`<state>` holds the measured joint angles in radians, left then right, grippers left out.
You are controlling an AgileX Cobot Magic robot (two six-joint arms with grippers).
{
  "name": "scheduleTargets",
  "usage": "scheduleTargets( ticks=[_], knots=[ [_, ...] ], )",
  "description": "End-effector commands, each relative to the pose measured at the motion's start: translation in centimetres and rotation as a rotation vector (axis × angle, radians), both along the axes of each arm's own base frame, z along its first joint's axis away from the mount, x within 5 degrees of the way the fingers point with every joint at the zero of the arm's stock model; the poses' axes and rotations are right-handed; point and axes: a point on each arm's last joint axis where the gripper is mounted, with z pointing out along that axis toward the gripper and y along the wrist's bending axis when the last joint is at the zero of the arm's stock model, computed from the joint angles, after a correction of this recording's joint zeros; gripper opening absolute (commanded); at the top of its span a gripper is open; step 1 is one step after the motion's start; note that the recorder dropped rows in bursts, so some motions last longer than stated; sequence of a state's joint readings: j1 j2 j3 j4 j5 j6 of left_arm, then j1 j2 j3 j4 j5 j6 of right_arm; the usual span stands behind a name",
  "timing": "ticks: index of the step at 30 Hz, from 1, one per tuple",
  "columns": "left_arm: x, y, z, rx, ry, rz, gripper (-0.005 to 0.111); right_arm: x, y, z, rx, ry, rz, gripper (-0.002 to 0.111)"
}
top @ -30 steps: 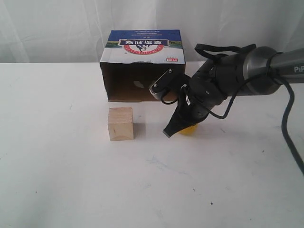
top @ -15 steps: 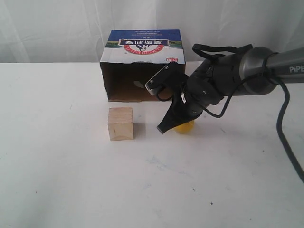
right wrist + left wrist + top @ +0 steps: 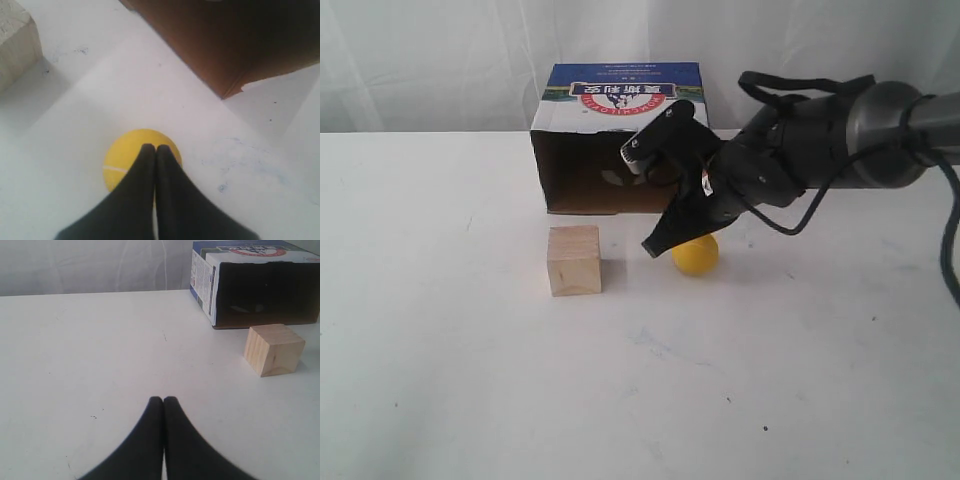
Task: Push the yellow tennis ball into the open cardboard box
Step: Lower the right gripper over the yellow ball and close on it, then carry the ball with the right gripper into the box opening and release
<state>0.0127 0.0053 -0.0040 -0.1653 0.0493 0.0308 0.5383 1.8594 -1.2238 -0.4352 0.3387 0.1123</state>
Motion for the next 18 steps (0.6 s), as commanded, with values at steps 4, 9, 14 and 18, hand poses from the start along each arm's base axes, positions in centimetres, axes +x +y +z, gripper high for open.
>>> scheduleTargets(
  ticks=[4,9,14,18],
  knots=[
    [0.0,0.0,-0.1,-0.008,-0.006,-0.004,0.000,-2.4,-0.7,2.4,-0.045,0.039,-0.029,0.000],
    [0.0,0.0,-0.1,-0.008,-0.006,-0.004,0.000,-3.0,0.1,0.8,-0.030,0.072,-0.010,0.000],
    [0.0,0.0,-0.1,-0.008,-0.006,-0.004,0.000,-2.6,1.0,-1.6,-0.026,0.115,0.001,0.000],
    [0.0,0.0,-0.1,-0.008,-0.006,-0.004,0.000,-1.5,1.9,-3.8,-0.036,0.139,0.009,0.000]
  ],
)
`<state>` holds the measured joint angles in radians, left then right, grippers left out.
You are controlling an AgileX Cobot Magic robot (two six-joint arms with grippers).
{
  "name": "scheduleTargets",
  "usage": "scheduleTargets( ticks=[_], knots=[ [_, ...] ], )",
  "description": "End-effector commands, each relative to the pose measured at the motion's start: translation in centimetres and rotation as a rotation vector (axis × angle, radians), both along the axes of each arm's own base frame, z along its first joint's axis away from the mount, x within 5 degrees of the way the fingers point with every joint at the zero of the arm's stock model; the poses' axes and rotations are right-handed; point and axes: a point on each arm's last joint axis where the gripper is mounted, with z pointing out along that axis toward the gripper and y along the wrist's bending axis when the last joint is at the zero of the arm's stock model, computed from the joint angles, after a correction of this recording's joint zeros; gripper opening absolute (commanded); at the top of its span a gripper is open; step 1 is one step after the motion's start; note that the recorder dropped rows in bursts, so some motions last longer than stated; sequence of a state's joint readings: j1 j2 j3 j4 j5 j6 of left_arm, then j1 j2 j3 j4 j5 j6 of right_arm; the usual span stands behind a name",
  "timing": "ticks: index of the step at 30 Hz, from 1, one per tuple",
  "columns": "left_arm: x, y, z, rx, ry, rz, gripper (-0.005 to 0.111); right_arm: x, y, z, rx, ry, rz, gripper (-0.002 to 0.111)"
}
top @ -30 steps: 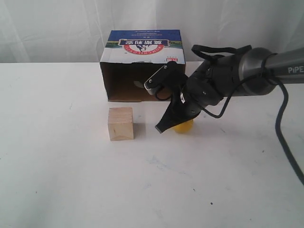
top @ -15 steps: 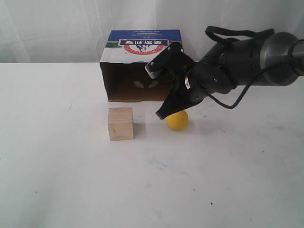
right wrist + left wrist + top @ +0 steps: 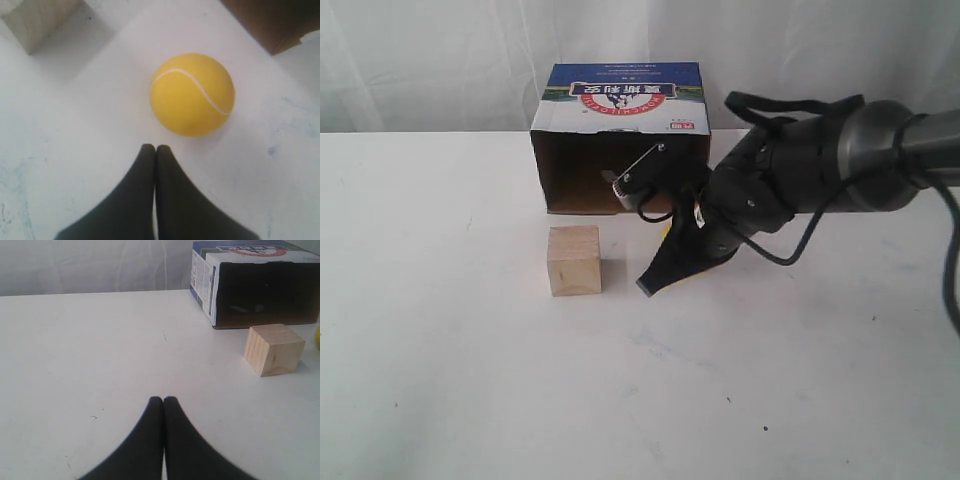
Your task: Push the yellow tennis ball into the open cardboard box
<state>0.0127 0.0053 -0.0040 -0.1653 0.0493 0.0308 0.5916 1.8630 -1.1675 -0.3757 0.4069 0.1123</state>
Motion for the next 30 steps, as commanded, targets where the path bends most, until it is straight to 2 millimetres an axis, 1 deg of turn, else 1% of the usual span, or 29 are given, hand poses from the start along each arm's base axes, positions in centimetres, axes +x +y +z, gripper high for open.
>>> scheduleTargets(
  ticks=[1,2,4,5,6,7,8,10,11,12,14,15,16,19,23,26,29,30],
  knots=[
    [0.0,0.0,-0.1,-0.008,-0.006,-0.004,0.000,1.2,1.1,-2.2,-0.005,0.022,0.009,0.000],
    [0.0,0.0,-0.1,-0.008,-0.006,-0.004,0.000,1.7,1.4,-2.7,-0.010,0.024,0.013,0.000],
    [0.0,0.0,-0.1,-0.008,-0.006,-0.004,0.000,3.5,1.9,-3.2,-0.005,-0.030,0.039,0.000],
    [0.0,0.0,-0.1,-0.008,-0.006,-0.004,0.000,5.0,2.0,-3.0,-0.008,-0.077,0.053,0.000],
    [0.0,0.0,-0.1,-0.008,-0.006,-0.004,0.000,6.6,2.0,-2.2,-0.008,-0.106,0.032,0.000],
    [0.0,0.0,-0.1,-0.008,-0.006,-0.004,0.000,7.6,1.9,-1.1,-0.020,-0.127,0.012,0.000],
    [0.0,0.0,-0.1,-0.008,-0.006,-0.004,0.000,8.5,2.0,0.8,-0.045,-0.162,-0.001,0.000],
    [0.0,0.0,-0.1,-0.008,-0.006,-0.004,0.000,9.5,1.8,5.9,-0.078,-0.291,-0.010,0.000],
    [0.0,0.0,-0.1,-0.008,-0.006,-0.004,0.000,9.3,1.9,8.5,-0.056,-0.359,-0.020,0.000],
    [0.0,0.0,-0.1,-0.008,-0.006,-0.004,0.000,8.9,1.8,10.6,-0.026,-0.411,-0.032,0.000],
    [0.0,0.0,-0.1,-0.008,-0.006,-0.004,0.000,7.8,1.5,12.8,-0.008,-0.437,-0.047,0.000],
    [0.0,0.0,-0.1,-0.008,-0.006,-0.004,0.000,7.1,1.4,13.1,-0.019,-0.424,-0.056,0.000],
    [0.0,0.0,-0.1,-0.008,-0.006,-0.004,0.000,6.6,1.3,13.3,-0.030,-0.413,-0.060,0.000],
    [0.0,0.0,-0.1,-0.008,-0.006,-0.004,0.000,4.8,1.4,12.5,-0.061,-0.367,-0.046,0.000],
    [0.0,0.0,-0.1,-0.008,-0.006,-0.004,0.000,2.2,1.0,10.7,-0.051,-0.290,-0.059,0.000],
    [0.0,0.0,-0.1,-0.008,-0.006,-0.004,0.000,-0.1,0.0,9.0,0.020,-0.235,-0.084,0.000],
    [0.0,0.0,-0.1,-0.008,-0.006,-0.004,0.000,-2.7,-1.3,8.0,0.132,-0.212,-0.114,0.000],
    [0.0,0.0,-0.1,-0.008,-0.006,-0.004,0.000,-3.6,-1.7,8.1,0.158,-0.215,-0.112,0.000]
  ],
)
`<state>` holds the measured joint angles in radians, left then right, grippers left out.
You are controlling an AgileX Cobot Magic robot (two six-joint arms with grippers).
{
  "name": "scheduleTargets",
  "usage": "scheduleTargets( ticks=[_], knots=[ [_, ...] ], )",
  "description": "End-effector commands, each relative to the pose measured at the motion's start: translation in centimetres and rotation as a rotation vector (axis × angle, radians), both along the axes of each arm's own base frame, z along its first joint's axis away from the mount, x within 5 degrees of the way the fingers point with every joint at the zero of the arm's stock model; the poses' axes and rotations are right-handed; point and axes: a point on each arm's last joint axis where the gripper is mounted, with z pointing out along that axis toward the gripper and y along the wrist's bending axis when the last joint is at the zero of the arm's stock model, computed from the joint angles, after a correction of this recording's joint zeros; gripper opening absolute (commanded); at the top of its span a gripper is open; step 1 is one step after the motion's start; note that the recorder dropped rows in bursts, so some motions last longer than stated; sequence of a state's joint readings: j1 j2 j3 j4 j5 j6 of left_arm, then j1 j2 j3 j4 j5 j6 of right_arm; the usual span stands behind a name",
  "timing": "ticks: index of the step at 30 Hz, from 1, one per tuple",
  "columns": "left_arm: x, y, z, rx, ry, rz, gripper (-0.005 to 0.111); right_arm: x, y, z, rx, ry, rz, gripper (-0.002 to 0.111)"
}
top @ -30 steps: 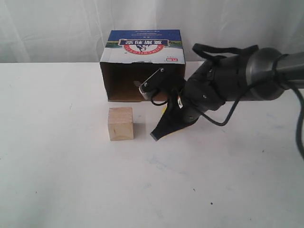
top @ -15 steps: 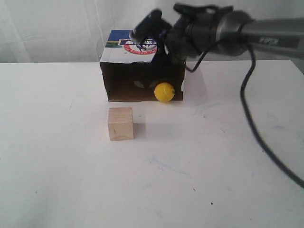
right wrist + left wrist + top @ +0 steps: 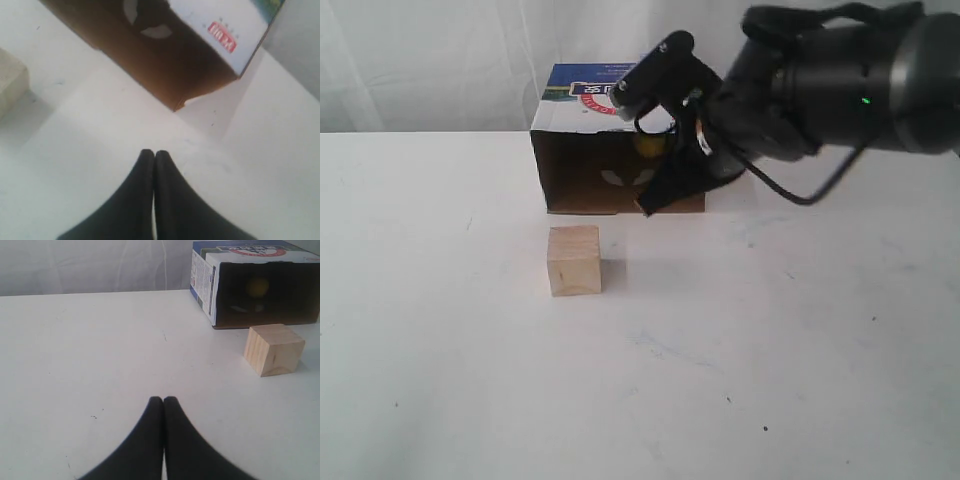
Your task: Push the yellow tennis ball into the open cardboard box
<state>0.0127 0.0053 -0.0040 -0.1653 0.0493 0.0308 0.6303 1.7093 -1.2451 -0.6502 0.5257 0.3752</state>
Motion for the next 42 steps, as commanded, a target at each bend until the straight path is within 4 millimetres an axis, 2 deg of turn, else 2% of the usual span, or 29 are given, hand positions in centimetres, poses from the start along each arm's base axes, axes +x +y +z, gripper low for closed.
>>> scheduleTargets(
  ticks=[1,5,11,21,25,35,42],
  knots=[
    [0.0,0.0,-0.1,-0.008,-0.006,-0.004,0.000,-3.9,-1.8,-0.2,0.180,-0.004,-0.013,0.000],
    [0.0,0.0,-0.1,-0.008,-0.006,-0.004,0.000,-6.6,-3.1,-0.9,0.236,-0.010,0.039,0.000],
    [0.0,0.0,-0.1,-0.008,-0.006,-0.004,0.000,-9.1,-4.5,-0.4,0.321,-0.030,0.043,0.000],
    [0.0,0.0,-0.1,-0.008,-0.006,-0.004,0.000,-10.6,-5.8,0.5,0.389,-0.007,-0.037,0.000],
    [0.0,0.0,-0.1,-0.008,-0.006,-0.004,0.000,-11.2,-6.0,0.6,0.413,-0.026,-0.011,0.000],
    [0.0,0.0,-0.1,-0.008,-0.006,-0.004,0.000,-14.4,-7.8,-1.4,0.484,0.009,-0.015,0.000],
    [0.0,0.0,-0.1,-0.008,-0.006,-0.004,0.000,-16.8,-9.4,-1.5,0.540,-0.035,0.003,0.000]
  ],
)
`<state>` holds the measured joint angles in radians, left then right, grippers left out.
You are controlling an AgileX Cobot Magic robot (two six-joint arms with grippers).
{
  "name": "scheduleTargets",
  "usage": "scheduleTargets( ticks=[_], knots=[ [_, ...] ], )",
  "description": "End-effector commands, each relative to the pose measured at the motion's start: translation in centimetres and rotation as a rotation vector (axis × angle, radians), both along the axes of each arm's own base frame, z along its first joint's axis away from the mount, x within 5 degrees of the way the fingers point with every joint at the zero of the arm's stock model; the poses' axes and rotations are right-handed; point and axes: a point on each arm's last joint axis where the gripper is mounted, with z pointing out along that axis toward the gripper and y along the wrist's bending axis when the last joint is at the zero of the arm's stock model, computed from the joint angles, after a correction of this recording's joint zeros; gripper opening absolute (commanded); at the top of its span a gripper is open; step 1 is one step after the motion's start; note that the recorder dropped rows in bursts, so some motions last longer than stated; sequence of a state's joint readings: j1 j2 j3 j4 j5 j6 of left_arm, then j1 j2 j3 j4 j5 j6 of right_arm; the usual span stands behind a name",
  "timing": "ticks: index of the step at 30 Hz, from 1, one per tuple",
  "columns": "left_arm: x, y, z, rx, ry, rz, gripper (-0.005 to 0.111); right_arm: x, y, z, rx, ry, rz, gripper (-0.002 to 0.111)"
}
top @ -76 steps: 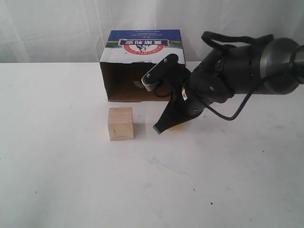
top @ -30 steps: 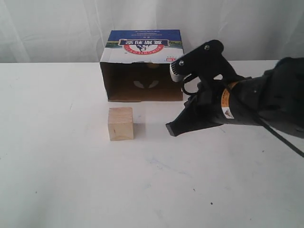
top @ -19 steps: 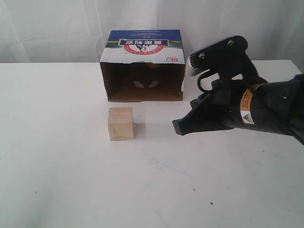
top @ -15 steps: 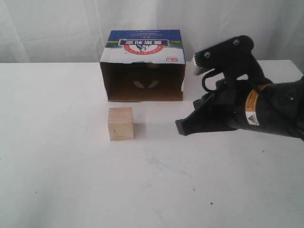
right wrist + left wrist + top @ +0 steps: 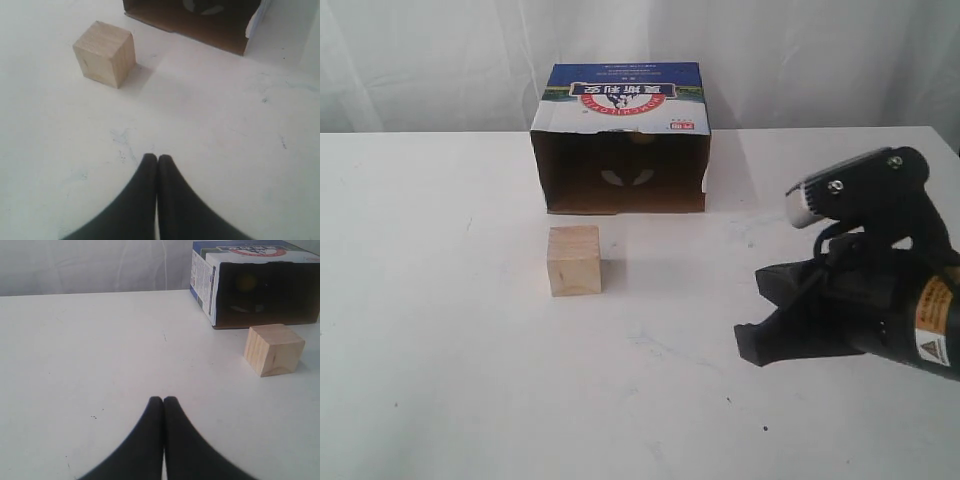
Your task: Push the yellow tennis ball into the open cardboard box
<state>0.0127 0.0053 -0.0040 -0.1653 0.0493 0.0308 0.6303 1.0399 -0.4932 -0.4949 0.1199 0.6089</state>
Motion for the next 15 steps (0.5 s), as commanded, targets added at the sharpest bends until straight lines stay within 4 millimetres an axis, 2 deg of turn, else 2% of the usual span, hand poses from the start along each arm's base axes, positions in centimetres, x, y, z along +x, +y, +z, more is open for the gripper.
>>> scheduleTargets(
  ticks=[1,7,15],
  knots=[
    [0.0,0.0,-0.1,-0.008,-0.006,-0.004,0.000,-1.7,-1.2,0.2,0.041,-0.043,0.002,0.000],
    [0.0,0.0,-0.1,-0.008,-0.006,-0.004,0.000,-4.2,-3.8,-0.3,0.076,-0.101,-0.042,0.000],
    [0.0,0.0,-0.1,-0.008,-0.006,-0.004,0.000,-6.6,-6.8,-1.6,0.119,-0.184,-0.151,0.000]
  ],
)
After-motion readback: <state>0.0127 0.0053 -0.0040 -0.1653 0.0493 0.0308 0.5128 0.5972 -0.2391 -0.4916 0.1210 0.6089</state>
